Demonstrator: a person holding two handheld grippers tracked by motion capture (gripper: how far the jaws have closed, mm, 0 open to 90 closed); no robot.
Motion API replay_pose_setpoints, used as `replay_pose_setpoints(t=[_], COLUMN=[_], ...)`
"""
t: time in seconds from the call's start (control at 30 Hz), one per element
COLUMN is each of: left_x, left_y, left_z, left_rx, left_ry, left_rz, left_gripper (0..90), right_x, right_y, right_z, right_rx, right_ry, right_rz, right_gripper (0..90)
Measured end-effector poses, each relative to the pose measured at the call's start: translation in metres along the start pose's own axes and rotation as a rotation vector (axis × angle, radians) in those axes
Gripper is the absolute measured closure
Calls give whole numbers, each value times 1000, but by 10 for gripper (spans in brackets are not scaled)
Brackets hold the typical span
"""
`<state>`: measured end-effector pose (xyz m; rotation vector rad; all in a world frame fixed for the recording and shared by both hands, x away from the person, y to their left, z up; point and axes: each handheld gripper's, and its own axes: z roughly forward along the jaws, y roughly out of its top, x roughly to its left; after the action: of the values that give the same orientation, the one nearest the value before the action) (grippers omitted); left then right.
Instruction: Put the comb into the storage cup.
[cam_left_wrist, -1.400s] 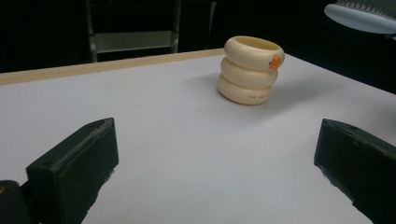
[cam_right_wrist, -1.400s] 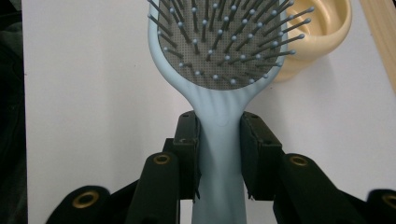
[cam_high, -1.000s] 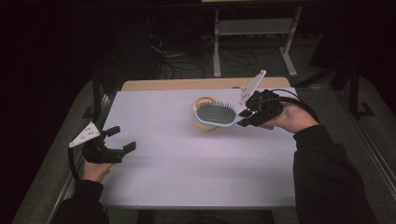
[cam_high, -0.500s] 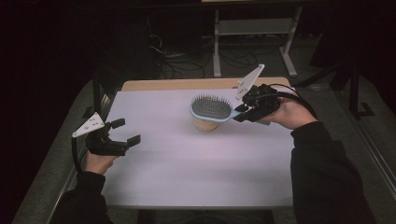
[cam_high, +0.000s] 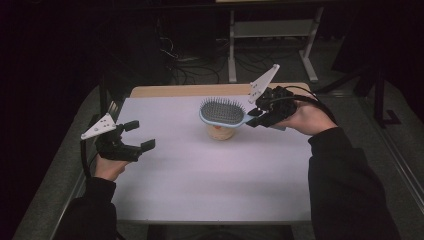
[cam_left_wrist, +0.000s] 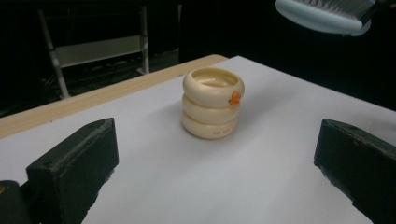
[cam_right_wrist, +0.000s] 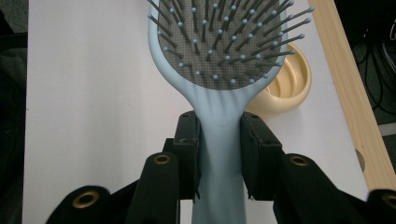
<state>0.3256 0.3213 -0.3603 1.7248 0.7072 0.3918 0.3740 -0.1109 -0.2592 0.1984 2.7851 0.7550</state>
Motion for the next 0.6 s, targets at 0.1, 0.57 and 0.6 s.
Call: replay_pose_setpoints(t=[0.1, 0.57, 0.6], left_x=[0, 1, 0], left_y=[6, 32, 33], left_z=[0, 10, 12], left_rx=[-3, -34, -36], left_ry=[-1, -39, -42], left_rz=[2, -12, -14], left_gripper=[0, 0, 0], right_x=[0, 0, 0], right_y=[3, 20, 21], right_z=[1, 1, 1], right_rx=[-3, -18, -24], right_ry=[0, -8, -8], right_rz=[-6, -27, -30], right_gripper=[687, 687, 687])
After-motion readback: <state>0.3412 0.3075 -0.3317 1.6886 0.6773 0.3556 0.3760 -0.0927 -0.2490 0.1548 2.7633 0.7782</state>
